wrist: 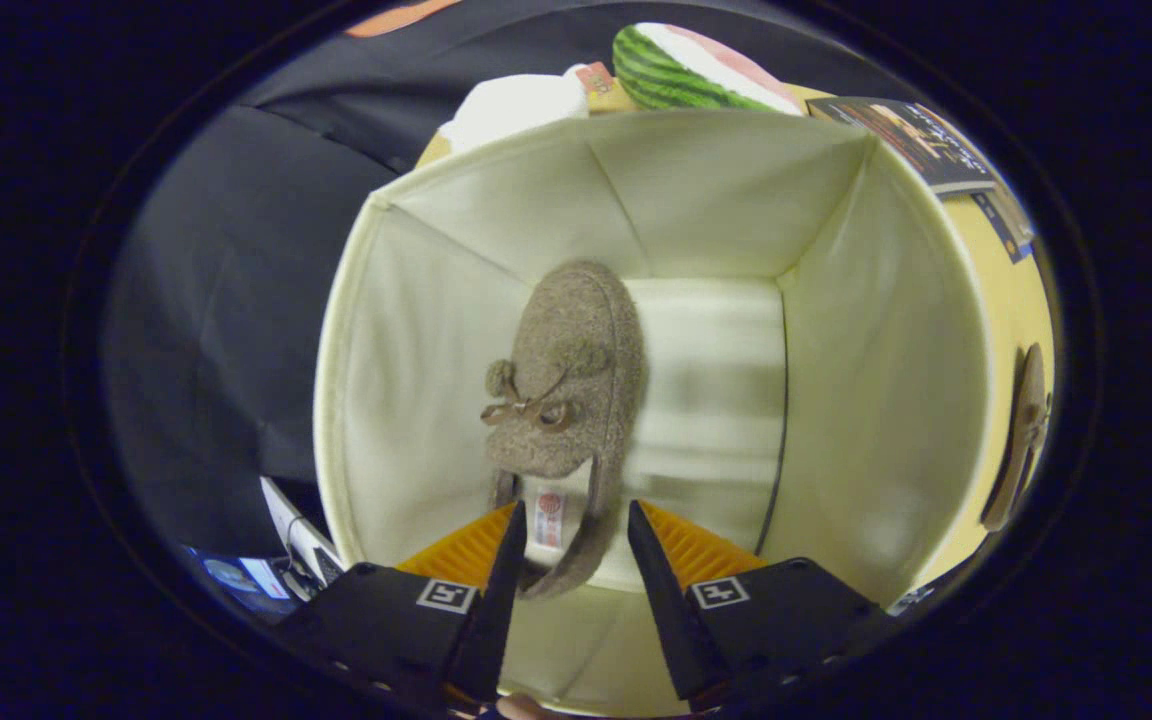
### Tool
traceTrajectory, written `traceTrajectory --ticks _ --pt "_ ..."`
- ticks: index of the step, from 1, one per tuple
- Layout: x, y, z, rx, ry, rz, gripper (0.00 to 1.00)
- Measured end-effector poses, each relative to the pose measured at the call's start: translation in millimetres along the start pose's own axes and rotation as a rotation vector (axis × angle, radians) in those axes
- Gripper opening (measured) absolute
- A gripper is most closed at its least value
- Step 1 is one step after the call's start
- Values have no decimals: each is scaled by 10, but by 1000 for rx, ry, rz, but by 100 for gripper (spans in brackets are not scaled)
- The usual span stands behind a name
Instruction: Open the storage box then place both shoes into the box .Put the left shoe in first, then the right shoe, with the right side of both shoes facing outward in a uniform manner.
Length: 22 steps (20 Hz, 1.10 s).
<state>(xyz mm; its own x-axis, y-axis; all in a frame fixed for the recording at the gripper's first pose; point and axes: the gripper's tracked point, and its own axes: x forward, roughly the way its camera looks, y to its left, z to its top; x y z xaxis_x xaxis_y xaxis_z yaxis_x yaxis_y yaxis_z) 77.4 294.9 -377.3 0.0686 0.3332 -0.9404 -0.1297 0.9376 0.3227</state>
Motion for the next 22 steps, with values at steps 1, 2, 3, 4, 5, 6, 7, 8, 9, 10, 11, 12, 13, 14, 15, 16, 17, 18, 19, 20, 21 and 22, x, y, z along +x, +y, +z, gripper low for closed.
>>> traceTrajectory --ticks 1,2,3,4,5,6,7,8,9,10,11,12,13,14,15,16,17,18,19,20,21,22 --pt "-124 6 -22 -13 -1 16 73" --pt "-223 27 -64 -25 -2 40 82" --pt "-340 29 -99 -34 -1 57 82" --pt "-476 17 -136 -41 -2 72 82" --pt "-602 21 -167 -47 -6 94 83" --pt "-730 4 -199 -59 -9 114 86" --pt "-859 -38 -223 -75 -17 126 88" --pt "-985 -101 -237 -88 -29 133 91" --pt "-1105 -179 -256 -94 -43 139 91" --pt "-1212 -268 -272 -96 -55 145 91" --pt "-1312 -365 -292 -95 -61 153 92" --pt "-1405 -481 -313 -92 -67 156 92" --pt "-1479 -620 -331 -94 -70 154 92" --pt "-1528 -739 -353 -95 -77 154 92" --pt "-1596 -898 -356 -95 -87 149 92" --pt "-1654 -1085 -352 -98 -98 137 93" --pt "-1695 -1283 -332 -93 -110 117 93" --pt "-1717 -1512 -298 -79 -123 91 94" --pt "-1722 -1726 -264 -65 -136 70 96" --pt "-1724 -1950 -235 -48 -140 46 96" --pt "-1714 -2173 -216 -23 -141 26 96" --pt "-1726 -2404 -218 2 -138 14 96"
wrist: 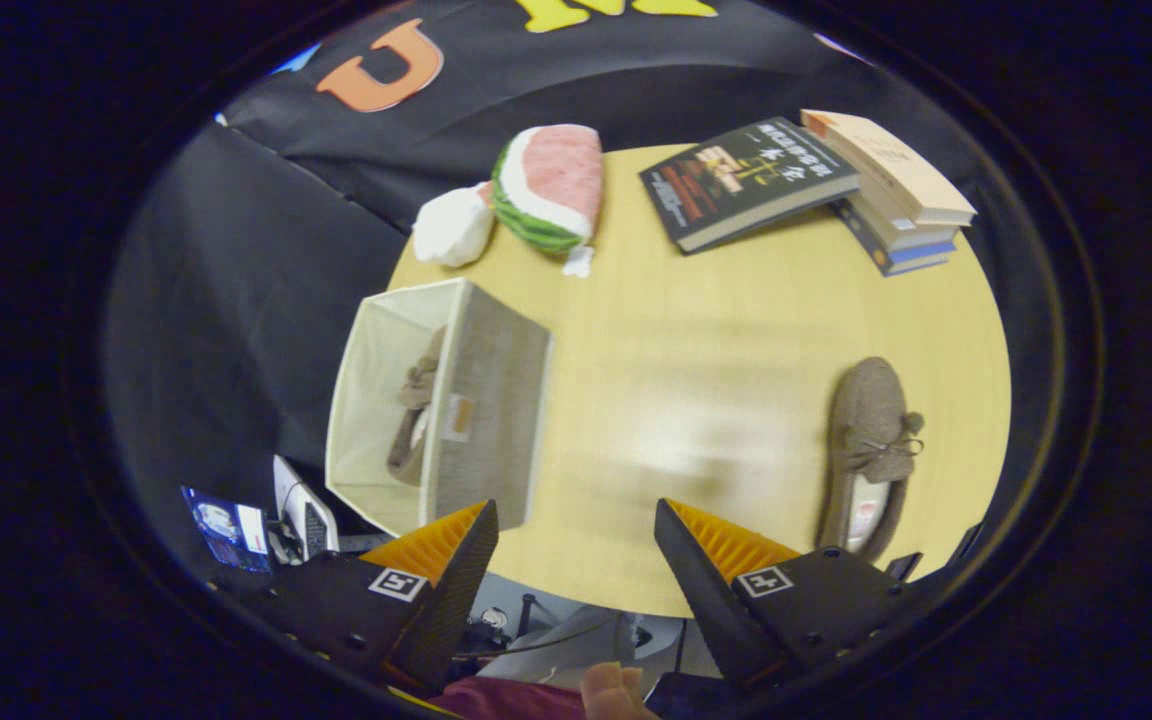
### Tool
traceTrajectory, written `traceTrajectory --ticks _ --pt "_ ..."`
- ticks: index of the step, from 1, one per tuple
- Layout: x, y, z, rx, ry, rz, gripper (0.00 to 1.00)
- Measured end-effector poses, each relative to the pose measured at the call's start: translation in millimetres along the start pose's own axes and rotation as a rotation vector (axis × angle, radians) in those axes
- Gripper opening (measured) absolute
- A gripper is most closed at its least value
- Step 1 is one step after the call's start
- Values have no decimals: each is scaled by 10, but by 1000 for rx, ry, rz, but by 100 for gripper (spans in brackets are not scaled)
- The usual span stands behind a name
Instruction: Open the storage box then place both shoes into the box .Put the left shoe in first, then the right shoe, with the right side of both shoes facing outward in a uniform manner.
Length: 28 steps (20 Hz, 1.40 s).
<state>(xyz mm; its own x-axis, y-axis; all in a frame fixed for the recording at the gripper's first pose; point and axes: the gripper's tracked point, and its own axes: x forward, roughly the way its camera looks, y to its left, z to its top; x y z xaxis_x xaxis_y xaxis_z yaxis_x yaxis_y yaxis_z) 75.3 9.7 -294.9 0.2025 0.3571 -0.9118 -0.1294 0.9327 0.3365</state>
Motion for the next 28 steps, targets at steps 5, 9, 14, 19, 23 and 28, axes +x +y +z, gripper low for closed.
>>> traceTrajectory --ticks 5,9,14,19,23,28 --pt "-54 -1033 -49 50 9 -107 96" --pt "-112 -1753 -59 48 -17 -185 97" --pt "24 -2462 -150 -30 1 -307 96" --pt "225 -2947 -276 -8 32 -427 96" --pt "406 -2897 -307 64 33 -356 82" --pt "548 -2732 -347 157 39 -269 31"
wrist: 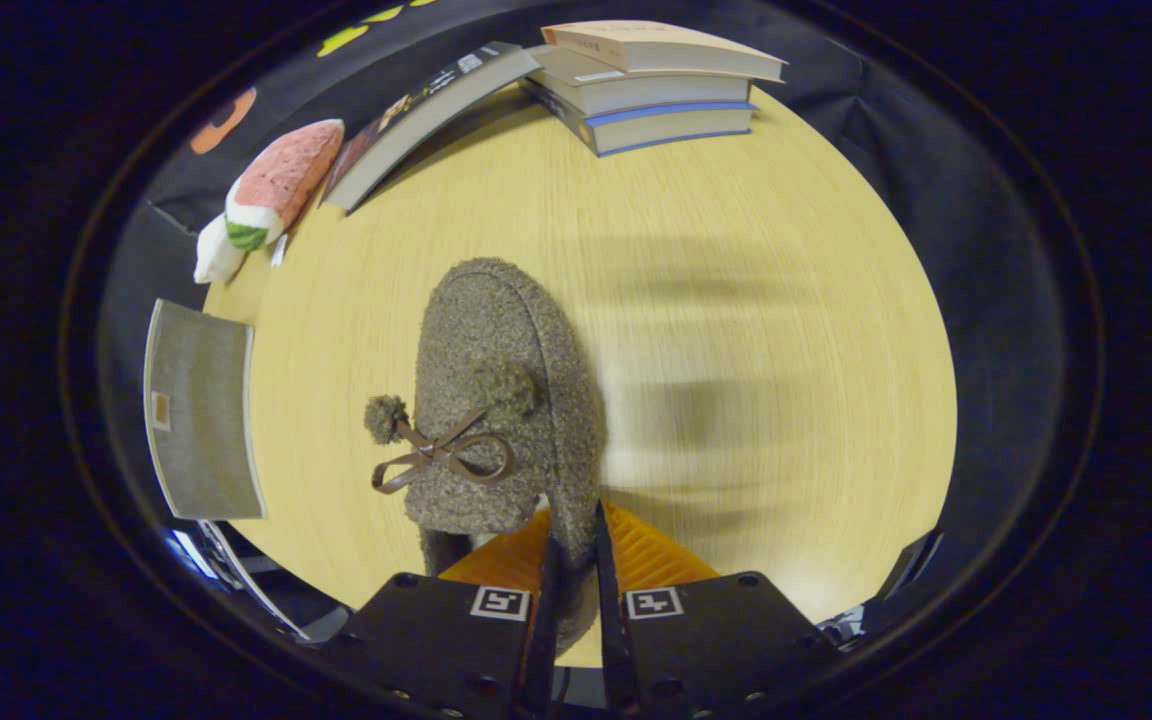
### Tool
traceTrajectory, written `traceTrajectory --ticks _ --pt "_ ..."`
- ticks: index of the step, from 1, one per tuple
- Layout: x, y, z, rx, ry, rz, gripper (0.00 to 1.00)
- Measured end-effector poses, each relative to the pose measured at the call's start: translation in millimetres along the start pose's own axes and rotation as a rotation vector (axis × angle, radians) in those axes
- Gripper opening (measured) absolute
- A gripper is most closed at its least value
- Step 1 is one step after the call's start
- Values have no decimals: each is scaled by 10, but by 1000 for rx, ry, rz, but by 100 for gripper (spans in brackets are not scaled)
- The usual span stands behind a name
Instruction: Open the storage box then place both shoes into the box .Put the left shoe in first, then the right shoe, with the right side of both shoes facing outward in a uniform manner.
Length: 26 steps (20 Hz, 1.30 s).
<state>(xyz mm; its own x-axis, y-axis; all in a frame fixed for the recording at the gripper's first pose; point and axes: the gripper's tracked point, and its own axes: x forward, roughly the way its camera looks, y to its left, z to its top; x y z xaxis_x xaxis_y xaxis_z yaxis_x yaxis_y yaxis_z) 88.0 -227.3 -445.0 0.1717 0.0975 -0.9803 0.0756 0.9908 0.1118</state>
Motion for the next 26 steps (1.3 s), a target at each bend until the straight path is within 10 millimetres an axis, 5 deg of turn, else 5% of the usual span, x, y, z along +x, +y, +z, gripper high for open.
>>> traceTrajectory --ticks 1,2,3,9,15,19,26 --pt "-9 -6 -3 3 3 0 21" --pt "-21 -6 -7 31 -1 0 20" --pt "-22 -21 -51 45 27 7 5" --pt "-130 -40 -105 103 34 23 1" --pt "-703 194 -72 147 -14 45 1" --pt "-1190 656 39 146 -73 83 1" --pt "-1727 1959 116 43 -116 145 1"
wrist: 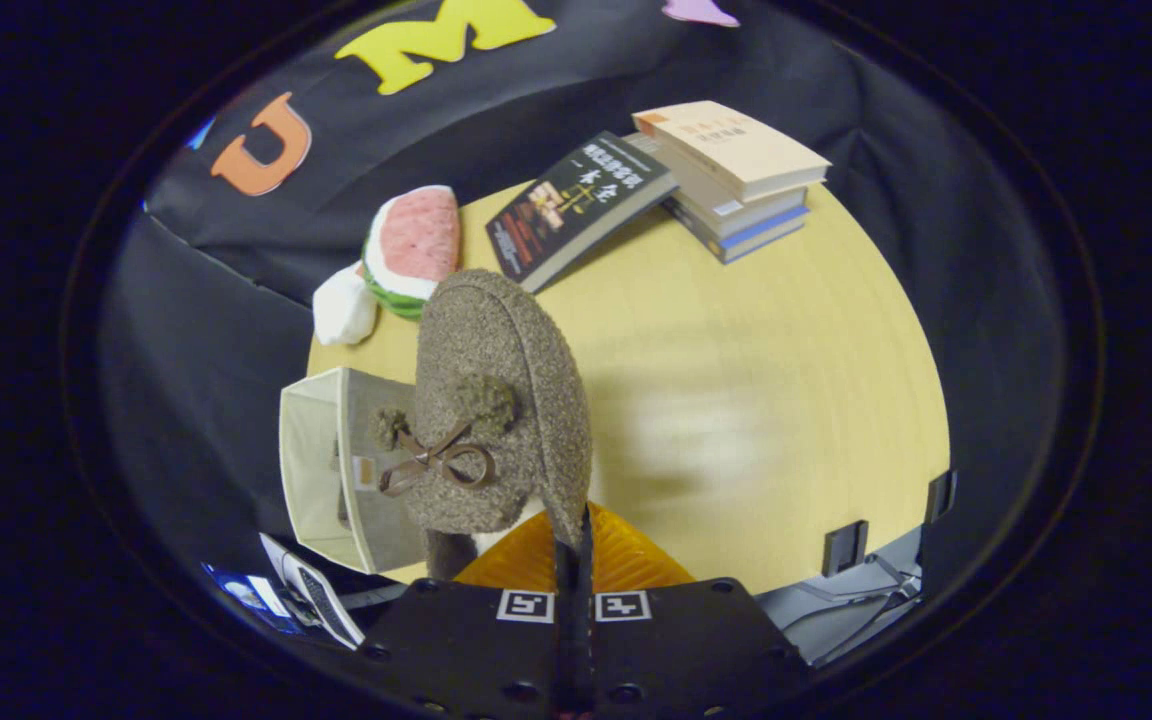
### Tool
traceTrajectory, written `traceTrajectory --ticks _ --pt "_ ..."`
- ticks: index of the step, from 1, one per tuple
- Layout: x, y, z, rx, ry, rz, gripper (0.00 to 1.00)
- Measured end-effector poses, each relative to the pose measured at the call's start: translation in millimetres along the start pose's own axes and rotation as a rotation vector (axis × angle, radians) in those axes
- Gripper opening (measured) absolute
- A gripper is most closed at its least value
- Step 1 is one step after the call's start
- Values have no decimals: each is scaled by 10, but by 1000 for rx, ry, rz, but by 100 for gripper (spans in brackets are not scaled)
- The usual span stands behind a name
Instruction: Open the storage box then place both shoes into the box .Put the left shoe in first, then the right shoe, with the right side of both shoes facing outward in a uniform manner.
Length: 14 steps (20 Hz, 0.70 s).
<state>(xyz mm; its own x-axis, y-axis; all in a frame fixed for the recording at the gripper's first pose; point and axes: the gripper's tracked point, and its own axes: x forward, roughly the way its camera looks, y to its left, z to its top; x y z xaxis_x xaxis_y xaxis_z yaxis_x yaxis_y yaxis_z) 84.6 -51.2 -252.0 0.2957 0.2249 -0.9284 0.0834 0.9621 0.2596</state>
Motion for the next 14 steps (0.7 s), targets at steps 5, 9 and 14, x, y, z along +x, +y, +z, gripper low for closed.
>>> traceTrajectory --ticks 5,9,14 --pt "56 1060 -124 -81 28 39 1" --pt "266 1797 -292 -140 69 57 0" --pt "702 2358 -526 -156 123 13 1"
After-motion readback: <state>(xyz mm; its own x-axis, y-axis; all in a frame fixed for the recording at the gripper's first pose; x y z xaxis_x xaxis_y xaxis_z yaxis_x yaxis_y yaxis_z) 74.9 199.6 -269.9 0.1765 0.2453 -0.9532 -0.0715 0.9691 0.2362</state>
